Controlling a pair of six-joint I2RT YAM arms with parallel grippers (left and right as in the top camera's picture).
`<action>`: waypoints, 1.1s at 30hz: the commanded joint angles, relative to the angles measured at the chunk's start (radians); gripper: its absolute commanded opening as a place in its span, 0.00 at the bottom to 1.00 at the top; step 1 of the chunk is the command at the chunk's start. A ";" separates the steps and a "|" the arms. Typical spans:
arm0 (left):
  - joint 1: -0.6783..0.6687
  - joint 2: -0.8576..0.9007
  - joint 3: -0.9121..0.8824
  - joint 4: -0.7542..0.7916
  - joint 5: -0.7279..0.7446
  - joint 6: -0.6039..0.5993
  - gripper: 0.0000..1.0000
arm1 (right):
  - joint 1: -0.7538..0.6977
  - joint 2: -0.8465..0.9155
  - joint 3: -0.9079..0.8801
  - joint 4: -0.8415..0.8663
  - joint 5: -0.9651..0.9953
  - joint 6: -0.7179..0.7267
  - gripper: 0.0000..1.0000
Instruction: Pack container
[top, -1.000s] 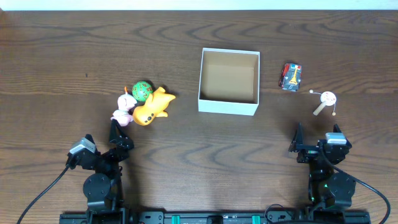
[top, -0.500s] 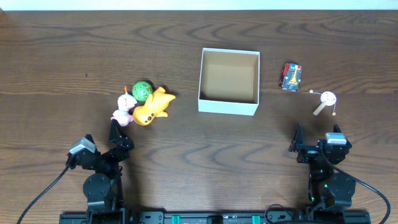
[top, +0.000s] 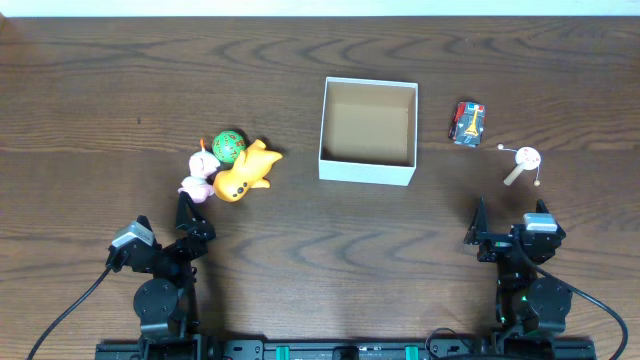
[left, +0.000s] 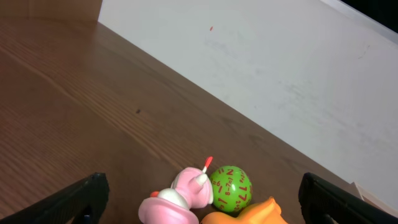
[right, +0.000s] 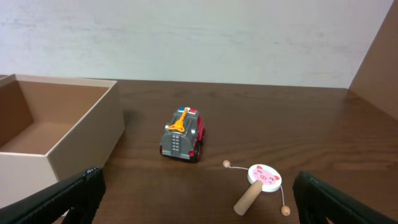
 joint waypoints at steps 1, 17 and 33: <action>-0.004 -0.006 -0.018 -0.041 -0.006 0.008 0.98 | 0.021 -0.010 -0.004 -0.002 0.000 -0.008 0.99; -0.004 -0.006 -0.018 -0.041 -0.006 0.008 0.98 | 0.021 0.028 -0.004 -0.004 0.011 0.003 0.99; -0.004 -0.006 -0.018 -0.041 -0.006 0.008 0.98 | 0.021 0.185 -0.004 -0.003 0.011 0.003 0.99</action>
